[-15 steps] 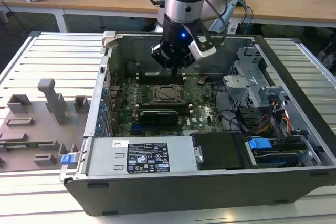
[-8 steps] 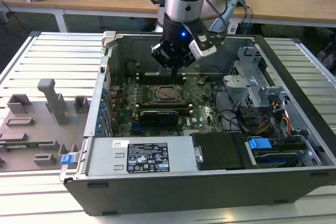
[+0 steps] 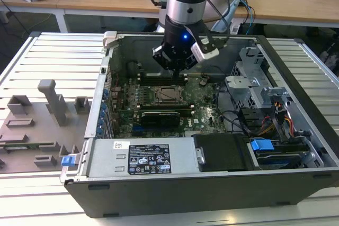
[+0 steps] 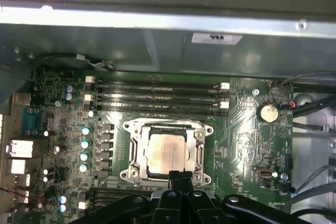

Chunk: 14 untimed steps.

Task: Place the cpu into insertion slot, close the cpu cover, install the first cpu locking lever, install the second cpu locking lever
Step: 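Install the second cpu locking lever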

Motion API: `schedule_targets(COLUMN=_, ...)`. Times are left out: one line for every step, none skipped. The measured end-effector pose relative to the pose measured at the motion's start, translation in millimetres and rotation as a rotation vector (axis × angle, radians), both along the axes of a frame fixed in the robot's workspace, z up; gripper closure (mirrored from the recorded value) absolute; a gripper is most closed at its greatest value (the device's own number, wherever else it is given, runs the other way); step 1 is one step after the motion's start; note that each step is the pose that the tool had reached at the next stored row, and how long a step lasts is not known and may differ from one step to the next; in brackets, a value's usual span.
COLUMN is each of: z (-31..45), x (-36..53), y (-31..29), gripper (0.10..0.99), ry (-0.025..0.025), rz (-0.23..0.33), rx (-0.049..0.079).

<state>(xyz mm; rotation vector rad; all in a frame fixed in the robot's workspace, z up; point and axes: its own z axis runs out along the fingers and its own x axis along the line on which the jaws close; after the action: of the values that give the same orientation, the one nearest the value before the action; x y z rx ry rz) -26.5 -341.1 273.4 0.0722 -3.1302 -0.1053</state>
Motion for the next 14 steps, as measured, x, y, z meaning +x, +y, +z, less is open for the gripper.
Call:
schedule_targets(z=-0.9, x=0.0, y=-2.0, gripper=0.980, ry=-0.0001, rz=0.000, rx=0.001)
schedule_targets(z=-1.7, x=-0.1, y=-3.7, gripper=0.980, ry=0.0000, rz=0.000, rx=0.001)
schedule_targets(z=-2.5, x=-0.1, y=-5.3, gripper=0.980, ry=-0.0001, rz=0.000, rx=0.002)
schedule_targets(z=-3.3, x=-0.2, y=-7.4, gripper=0.980, ry=0.0000, rz=0.000, rx=0.002)
schedule_targets(z=-4.0, x=-0.3, y=-10.8, gripper=0.980, ry=-0.0001, rz=0.000, rx=0.003)
schedule_targets(z=-4.6, x=-0.4, y=-13.5, gripper=0.980, ry=-0.0001, rz=0.000, rx=0.005)
schedule_targets(z=-5.1, x=-0.5, y=-15.4, gripper=0.980, ry=-0.0001, rz=0.000, rx=0.005)
schedule_targets(z=-5.5, x=-0.6, y=-16.8, gripper=0.980, ry=0.0000, rz=0.000, rx=0.006)
schedule_targets(z=-5.9, x=-0.7, y=-18.0, gripper=0.980, ry=-0.0001, rz=0.000, rx=0.006)
schedule_targets(z=-6.5, x=-0.7, y=-19.5, gripper=0.980, ry=0.0000, rz=0.000, rx=0.007)
schedule_targets(z=-7.0, x=-0.7, y=-20.4, gripper=0.980, ry=0.0000, rz=0.000, rx=0.007)
schedule_targets(z=-7.9, x=-0.7, y=-21.2, gripper=0.980, ry=-0.0001, rz=0.000, rx=0.008)
schedule_targets(z=-9.2, x=-0.7, y=-21.9, gripper=0.980, ry=0.0000, rz=0.000, rx=0.009)
schedule_targets(z=-11.0, x=-0.7, y=-22.6, gripper=0.980, ry=-0.0001, rz=0.000, rx=0.010)
